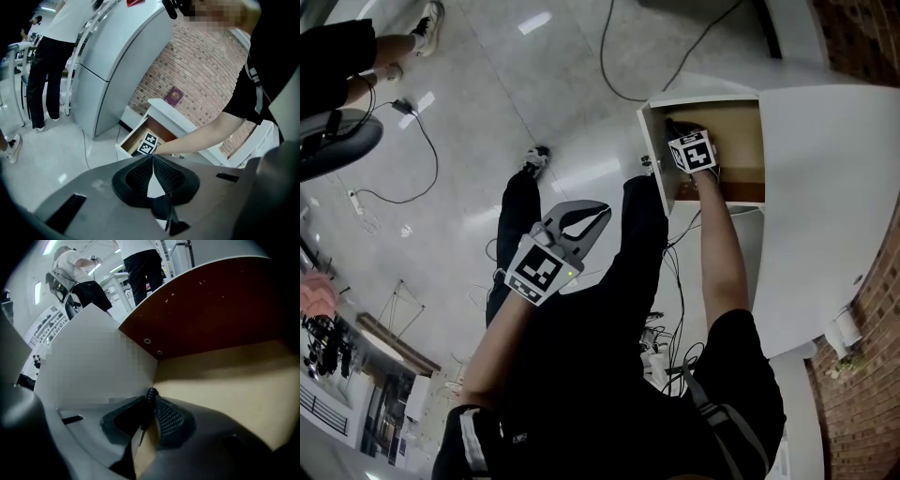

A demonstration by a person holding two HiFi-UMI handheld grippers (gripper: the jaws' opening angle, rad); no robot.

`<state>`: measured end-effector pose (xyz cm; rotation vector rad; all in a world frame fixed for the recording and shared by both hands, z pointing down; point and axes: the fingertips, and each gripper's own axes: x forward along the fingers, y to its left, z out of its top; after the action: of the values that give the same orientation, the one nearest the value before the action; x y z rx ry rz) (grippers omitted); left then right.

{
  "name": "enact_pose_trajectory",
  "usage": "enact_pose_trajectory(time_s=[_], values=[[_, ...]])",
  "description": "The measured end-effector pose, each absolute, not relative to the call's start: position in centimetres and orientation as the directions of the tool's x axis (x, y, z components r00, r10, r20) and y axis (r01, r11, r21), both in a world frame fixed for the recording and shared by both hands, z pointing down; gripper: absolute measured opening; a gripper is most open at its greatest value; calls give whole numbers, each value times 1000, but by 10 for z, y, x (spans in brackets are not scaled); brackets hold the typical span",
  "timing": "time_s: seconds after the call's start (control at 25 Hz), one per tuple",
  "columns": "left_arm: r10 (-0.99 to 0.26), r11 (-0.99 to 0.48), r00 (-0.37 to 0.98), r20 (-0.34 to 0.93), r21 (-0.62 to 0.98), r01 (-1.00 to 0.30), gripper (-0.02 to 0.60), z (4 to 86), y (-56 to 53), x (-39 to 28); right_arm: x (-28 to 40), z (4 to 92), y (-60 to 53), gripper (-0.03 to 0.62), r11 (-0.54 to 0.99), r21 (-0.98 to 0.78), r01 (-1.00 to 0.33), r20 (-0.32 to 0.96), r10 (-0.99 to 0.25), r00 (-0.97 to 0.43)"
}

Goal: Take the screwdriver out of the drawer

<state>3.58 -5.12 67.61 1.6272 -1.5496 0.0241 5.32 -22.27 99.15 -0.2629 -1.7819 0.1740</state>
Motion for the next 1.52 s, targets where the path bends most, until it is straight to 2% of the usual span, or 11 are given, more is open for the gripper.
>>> enact_pose_trajectory(time_s=[0.28,0.44,0.6,0.76,1.0,1.24,1.52], values=[[-799,150,239,552,567,-810,18,685,-50,43,52,994,-221,107,881,-472,16,864,466,-188],[-798,149,241,552,569,-808,18,688,-49,42,51,992,-220,107,837,-547,6,825,540,-167],[-799,152,237,553,567,-809,18,690,-48,40,43,985,-219,123,785,-617,-57,777,596,-205],[-801,155,231,552,564,-811,18,687,-49,38,43,986,-222,121,820,-566,-83,814,541,-210],[-813,141,225,537,557,-819,18,670,-52,28,46,966,-218,120,910,-415,16,888,409,-210],[-819,108,232,525,539,-835,18,649,-55,19,49,926,-206,121,912,-409,31,885,405,-230],[-794,56,272,544,510,-858,18,627,-35,21,58,877,-188,121,945,-326,-7,901,308,-306]])
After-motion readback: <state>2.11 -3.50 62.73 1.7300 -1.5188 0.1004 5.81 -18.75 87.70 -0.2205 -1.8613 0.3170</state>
